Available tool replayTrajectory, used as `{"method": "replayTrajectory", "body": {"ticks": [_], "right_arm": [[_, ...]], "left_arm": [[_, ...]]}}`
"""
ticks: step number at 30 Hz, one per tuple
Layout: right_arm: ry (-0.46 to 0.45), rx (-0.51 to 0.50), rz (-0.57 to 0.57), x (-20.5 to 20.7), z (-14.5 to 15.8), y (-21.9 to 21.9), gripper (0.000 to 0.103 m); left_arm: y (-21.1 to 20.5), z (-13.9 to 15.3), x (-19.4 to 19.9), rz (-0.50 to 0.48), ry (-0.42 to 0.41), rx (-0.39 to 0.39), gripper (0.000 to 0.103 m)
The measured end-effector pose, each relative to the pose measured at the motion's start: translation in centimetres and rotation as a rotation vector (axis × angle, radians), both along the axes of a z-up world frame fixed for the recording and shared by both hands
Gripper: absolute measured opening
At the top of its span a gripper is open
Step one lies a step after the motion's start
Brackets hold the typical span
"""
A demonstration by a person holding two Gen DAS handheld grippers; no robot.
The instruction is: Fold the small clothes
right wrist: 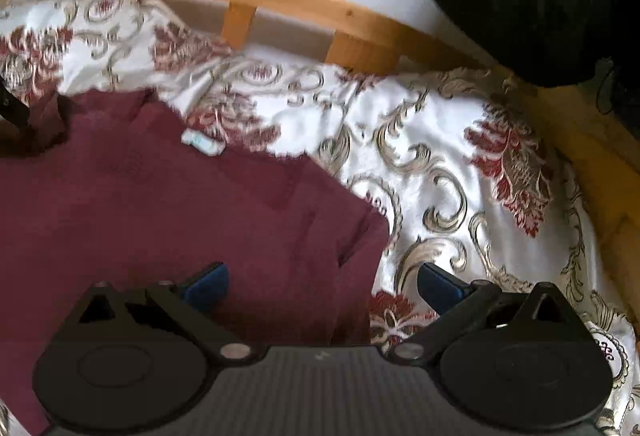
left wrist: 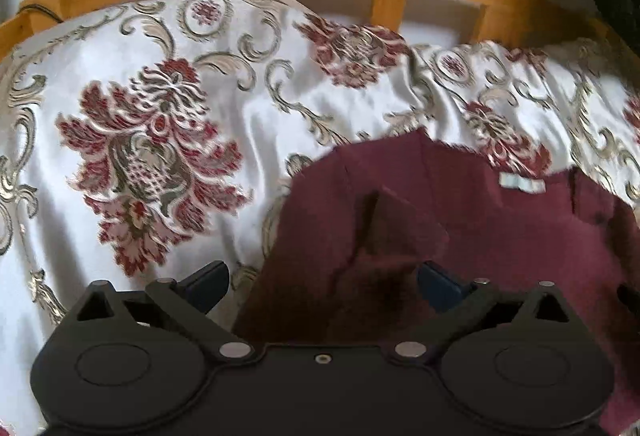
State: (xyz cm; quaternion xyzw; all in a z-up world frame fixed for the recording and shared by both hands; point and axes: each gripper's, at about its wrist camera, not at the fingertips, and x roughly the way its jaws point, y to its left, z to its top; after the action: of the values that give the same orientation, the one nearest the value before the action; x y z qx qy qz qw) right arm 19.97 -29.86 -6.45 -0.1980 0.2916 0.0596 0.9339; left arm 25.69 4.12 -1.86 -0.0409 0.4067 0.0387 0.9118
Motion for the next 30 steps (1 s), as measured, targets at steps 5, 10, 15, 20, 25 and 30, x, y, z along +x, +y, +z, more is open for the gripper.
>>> {"method": "replayTrajectory", "body": {"ticks": [5, 10, 15, 20, 25, 30], "right_arm": [[0.039, 0.008, -0.084, 0.7, -0.8, -1.2, 0.103], [0.079, 0.14, -0.171, 1.3, -0.6, -3.7, 0.103], [0.09, 0.275, -0.244, 1.5, -0.2, -6.0, 0.103], [0.109, 0.382, -0.285, 1.7, -0.2, -7.5, 0.103], [0.022, 0.379, -0.295, 0.8, 1.1, -7.7, 0.103], [0.025, 0.373, -0.332, 1.0, 1.2, -8.1, 0.103]], "left_arm": [[-1.5, -0.5, -0.2, -0.074, 0.018, 0.084, 0.102], [-1.5, -1.6, 0.7, -0.041, 0.083, 0.177, 0.102], [4.0, -1.5, 0.2, 0.205, 0.082, -0.141, 0.102], [8.0, -2.5, -0.9, 0.445, 0.097, -0.275, 0.102], [6.9, -1.9, -0.9, 0.399, 0.095, -0.241, 0.102], [7.0, -1.8, -0.9, 0.404, 0.106, -0.247, 0.102]]}}
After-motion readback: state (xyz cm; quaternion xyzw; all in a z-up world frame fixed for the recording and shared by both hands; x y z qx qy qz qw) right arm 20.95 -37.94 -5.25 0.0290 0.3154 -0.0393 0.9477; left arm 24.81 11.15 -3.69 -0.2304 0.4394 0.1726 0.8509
